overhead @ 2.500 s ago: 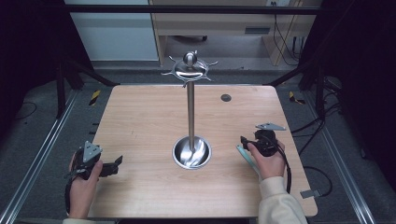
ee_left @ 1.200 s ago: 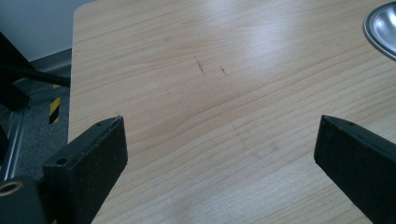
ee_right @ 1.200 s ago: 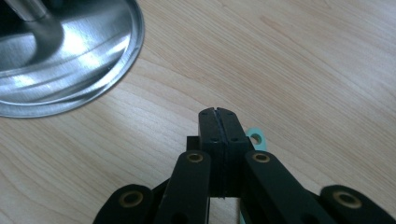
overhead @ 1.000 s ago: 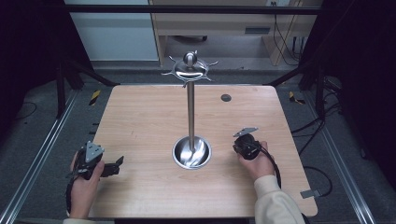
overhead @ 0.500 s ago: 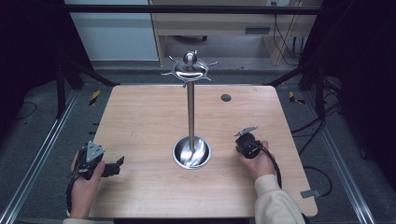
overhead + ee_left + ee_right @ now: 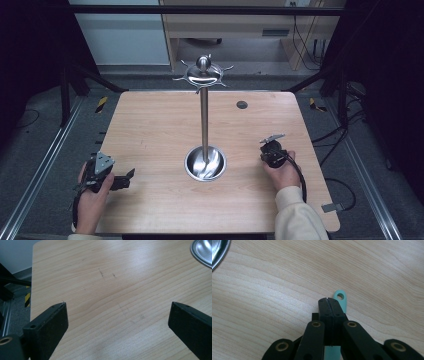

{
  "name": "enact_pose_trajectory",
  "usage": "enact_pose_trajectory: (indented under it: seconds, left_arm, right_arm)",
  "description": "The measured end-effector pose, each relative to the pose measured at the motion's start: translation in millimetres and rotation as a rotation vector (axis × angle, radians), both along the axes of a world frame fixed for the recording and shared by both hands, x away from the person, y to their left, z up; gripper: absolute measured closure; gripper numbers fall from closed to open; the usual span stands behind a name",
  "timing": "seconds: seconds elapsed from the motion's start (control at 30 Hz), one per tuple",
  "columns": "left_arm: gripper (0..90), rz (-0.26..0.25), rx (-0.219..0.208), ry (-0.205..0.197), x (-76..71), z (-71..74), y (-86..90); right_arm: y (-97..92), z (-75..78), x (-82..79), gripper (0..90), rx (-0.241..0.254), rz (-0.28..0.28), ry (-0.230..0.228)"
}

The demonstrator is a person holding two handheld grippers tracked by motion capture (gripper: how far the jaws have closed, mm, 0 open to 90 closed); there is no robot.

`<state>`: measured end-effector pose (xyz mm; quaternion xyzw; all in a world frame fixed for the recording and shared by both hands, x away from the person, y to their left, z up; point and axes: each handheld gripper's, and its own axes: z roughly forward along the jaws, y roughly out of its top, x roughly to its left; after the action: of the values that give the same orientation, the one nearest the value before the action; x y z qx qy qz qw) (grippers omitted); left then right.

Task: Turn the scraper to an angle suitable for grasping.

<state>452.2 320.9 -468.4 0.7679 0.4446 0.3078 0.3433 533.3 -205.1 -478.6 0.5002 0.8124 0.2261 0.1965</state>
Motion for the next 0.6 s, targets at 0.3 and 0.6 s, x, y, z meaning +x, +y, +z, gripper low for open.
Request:
enact_pose_trajectory:
  seconds: [0.3,0.6]
  left_arm:
    - [2.6,-0.038,0.051,-0.001,-3.2,-3.6,-15.6]
    - [2.5,-0.126,0.053,-0.017,-8.9,-2.1,-26.8]
  right_arm:
    - [-1.1,16.2,-9.4,83.8,0.063,-0.016,-0.035]
    - [-8.2,37.3,6.3,70.0,0.008,-0.059,0.081]
